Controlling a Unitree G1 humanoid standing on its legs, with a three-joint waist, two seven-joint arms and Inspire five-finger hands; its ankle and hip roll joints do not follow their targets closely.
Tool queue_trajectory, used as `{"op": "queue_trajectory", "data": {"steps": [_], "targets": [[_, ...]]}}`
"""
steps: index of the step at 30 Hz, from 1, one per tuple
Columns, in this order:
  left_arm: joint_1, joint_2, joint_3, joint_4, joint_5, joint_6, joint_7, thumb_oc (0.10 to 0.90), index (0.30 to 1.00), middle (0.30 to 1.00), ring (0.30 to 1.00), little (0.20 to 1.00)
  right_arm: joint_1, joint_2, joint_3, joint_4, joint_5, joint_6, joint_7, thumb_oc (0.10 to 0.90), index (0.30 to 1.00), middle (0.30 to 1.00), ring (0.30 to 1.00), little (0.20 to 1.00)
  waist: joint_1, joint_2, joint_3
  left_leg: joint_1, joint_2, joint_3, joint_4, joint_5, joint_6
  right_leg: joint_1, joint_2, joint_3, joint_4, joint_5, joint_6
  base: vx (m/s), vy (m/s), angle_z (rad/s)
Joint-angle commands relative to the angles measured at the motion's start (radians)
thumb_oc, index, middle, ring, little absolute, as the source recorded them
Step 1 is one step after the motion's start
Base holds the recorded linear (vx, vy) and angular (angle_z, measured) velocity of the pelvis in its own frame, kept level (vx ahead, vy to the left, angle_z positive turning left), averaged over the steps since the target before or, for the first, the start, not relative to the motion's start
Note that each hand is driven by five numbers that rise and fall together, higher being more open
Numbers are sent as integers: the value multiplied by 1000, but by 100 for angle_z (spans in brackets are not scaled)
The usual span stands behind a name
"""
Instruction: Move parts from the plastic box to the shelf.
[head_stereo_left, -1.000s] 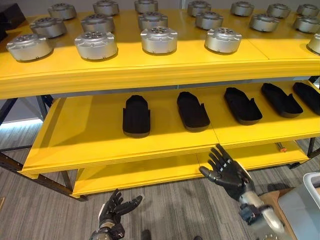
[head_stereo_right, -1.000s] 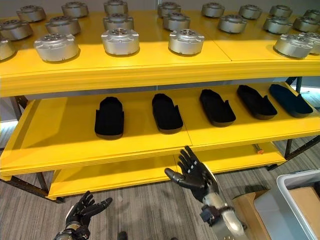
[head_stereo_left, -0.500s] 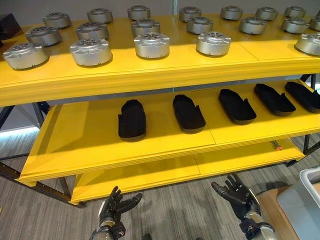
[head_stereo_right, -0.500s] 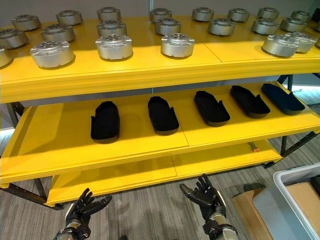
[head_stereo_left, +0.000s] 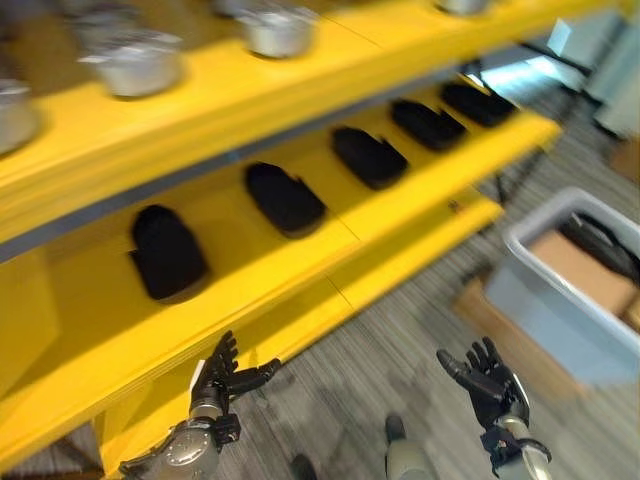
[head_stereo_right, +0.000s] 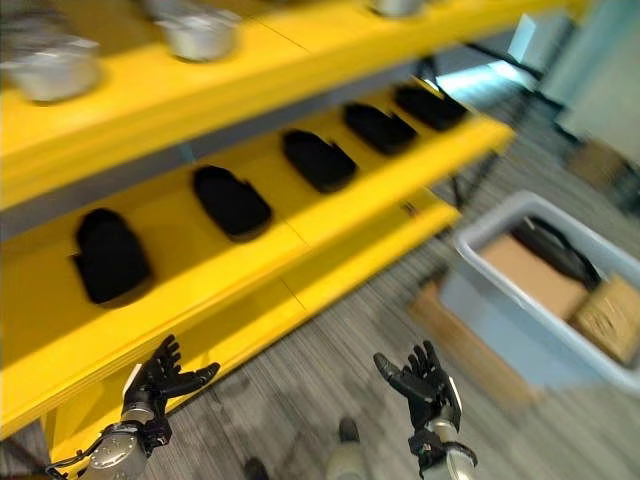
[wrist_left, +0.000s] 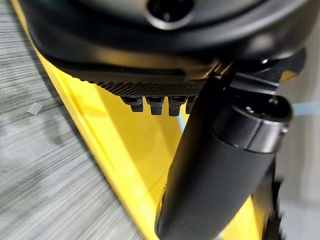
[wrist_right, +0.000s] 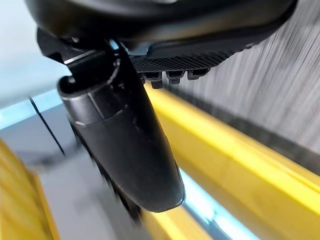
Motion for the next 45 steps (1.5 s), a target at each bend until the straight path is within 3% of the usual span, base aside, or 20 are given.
{"op": "queue_trajectory", "data": {"steps": [1, 3, 5, 8, 9, 16, 20, 22, 24, 25, 26, 27, 28, 29, 30, 31, 33, 37, 45], "targets": [[18, 29, 75, -138, -14, -86, -4, 900, 1000, 1000, 1000, 1000, -49, -17, 35, -105, -22, -90, 14, 900, 1000, 1000, 1000, 1000, 30, -26, 3, 50, 68, -109, 84, -179, 10, 43, -74, -23, 23, 56, 115, 54, -11, -129], [12, 16, 75, -139, -28, -90, 6, 900, 1000, 1000, 1000, 1000, -59, -18, 49, -107, -11, -92, 12, 900, 1000, 1000, 1000, 1000, 30, -30, -5, 74, 78, -71, 88, -189, 6, 25, -58, -20, 22, 56, 117, 57, -70, -137], [18, 3, 84, -143, -46, -95, 10, 900, 1000, 1000, 1000, 1000, -66, -19, 62, -99, -5, -95, 4, 900, 1000, 1000, 1000, 1000, 39, -43, -20, 87, 89, -46, 112, -202, -2, 75, -42, -52, -45, 33, 112, 57, -149, -64], [24, -13, 81, -134, -59, -96, 20, 900, 1000, 1000, 1000, 1000, -76, -19, 71, -91, 3, -100, -11, 900, 1000, 1000, 1000, 1000, 36, -44, -34, 106, 120, -24, 112, -190, -20, 86, -2, -5, -48, 15, 107, 117, -180, -23], [32, -25, 73, -128, -70, -99, 11, 900, 1000, 1000, 1000, 1000, -77, -24, 72, -88, 20, -99, -10, 900, 1000, 1000, 1000, 1000, 30, -34, -49, 122, 138, -20, 102, -181, -33, 96, 23, 8, -61, 4, 95, 131, -136, -11], [49, -43, 46, -139, -71, -91, -5, 900, 1000, 1000, 1000, 1000, -67, -55, 63, -98, -12, -99, -17, 900, 1000, 1000, 1000, 1000, 4, 3, -68, 144, 191, -5, 55, -120, -84, 89, 74, 25, -50, -52, 66, 99, -156, -19], [5, -38, 17, -139, -82, -99, 7, 900, 1000, 1000, 1000, 1000, -84, -71, 44, -103, -20, -129, -50, 900, 1000, 1000, 1000, 1000, -19, 33, -61, 121, 262, -5, 85, -58, -129, 43, 117, 33, 24, -126, 20, 79, -243, 6], [-8, -36, 8, -129, -89, -103, 9, 900, 1000, 1000, 1000, 1000, -86, -79, 37, -93, -19, -142, -55, 900, 1000, 1000, 1000, 1000, -19, 42, -51, 64, 344, -20, 234, 27, -164, 62, 160, 24, 27, -173, -32, 84, -335, 3], [-33, -34, -17, -124, -109, -101, 11, 900, 1000, 1000, 1000, 1000, -93, -97, 46, -92, -37, -147, -66, 900, 1000, 1000, 1000, 1000, 5, 35, -12, -12, 375, -106, 381, 113, -172, 108, 197, 16, 8, -197, -76, 52, -330, -2], [-55, -36, -26, -112, -121, -100, 19, 900, 1000, 1000, 1000, 1000, -100, -106, 63, -92, -36, -145, -68, 900, 1000, 1000, 1000, 1000, 24, 21, 15, -76, 326, -205, 442, 118, -160, 131, 207, 22, -9, -210, -89, 53, -218, 0], [-55, -36, -24, -115, -121, -100, 21, 900, 1000, 1000, 1000, 1000, -99, -109, 69, -91, -41, -139, -66, 900, 1000, 1000, 1000, 1000, 32, 13, 18, -111, 272, -256, 425, 76, -140, 136, 202, 32, -19, -210, -83, 98, -54, -10], [-39, -50, -10, -128, -129, -102, 26, 900, 1000, 1000, 1000, 1000, -106, -112, 82, -84, -41, -133, -62, 900, 1000, 1000, 1000, 1000, 62, -7, 23, -181, 162, -344, 345, 30, -100, 139, 194, 72, -46, -184, -69, 203, 87, -3], [-16, -58, 6, -140, -128, -107, 27, 900, 1000, 1000, 1000, 1000, -111, -116, 85, -69, -41, -131, -58, 900, 1000, 1000, 1000, 1000, 86, -11, 32, -201, 141, -402, 229, 31, -102, 155, 201, 111, -63, -182, -55, 241, 133, -21], [-5, -65, 14, -145, -126, -113, 30, 900, 1000, 1000, 1000, 1000, -121, -121, 90, -54, -48, -133, -56, 900, 1000, 1000, 1000, 1000, 108, -5, 39, -221, 127, -458, 149, 76, -116, 160, 213, 133, -68, -183, -46, 199, 81, -59], [-5, -65, 14, -145, -125, -113, 30, 900, 1000, 1000, 1000, 1000, -121, -121, 90, -53, -48, -133, -55, 900, 1000, 1000, 1000, 1000, 108, -5, 37, -221, 126, -457, 142, 81, -115, 157, 212, 132, -69, -181, -46, 208, 125, -128], [11, -73, 26, -144, -129, -120, 23, 900, 1000, 1000, 1000, 1000, -132, -150, 84, -48, -144, -140, -65, 900, 1000, 1000, 1000, 1000, 141, 8, 52, -246, 121, -539, 22, 157, -136, 180, 235, 173, -65, -197, -41, 221, 101, -202], [21, -62, 48, -165, -85, -133, 14, 900, 1000, 1000, 1000, 1000, -147, -170, 75, -38, -190, -152, -73, 900, 1000, 1000, 1000, 1000, 166, 12, 57, -246, 106, -614, -45, 182, -145, 207, 256, 220, -57, -217, -42, 266, 125, -204], [30, -74, 46, -162, -107, -139, -7, 900, 1000, 1000, 1000, 1000, -128, -167, 60, -27, -212, -146, -47, 900, 1000, 1000, 1000, 1000, 167, 20, 39, -197, 114, -610, -57, 186, -141, 219, 268, 269, -48, -221, -35, 169, 186, -135], [22, -39, 16, -170, -116, -120, -12, 900, 1000, 1000, 1000, 1000, -110, -104, 75, -38, -144, -116, -19, 900, 1000, 1000, 1000, 1000, 141, -7, -4, -183, 60, -509, 23, 84, -83, 240, 182, 312, -91, -189, 19, 125, 176, -36]]}}
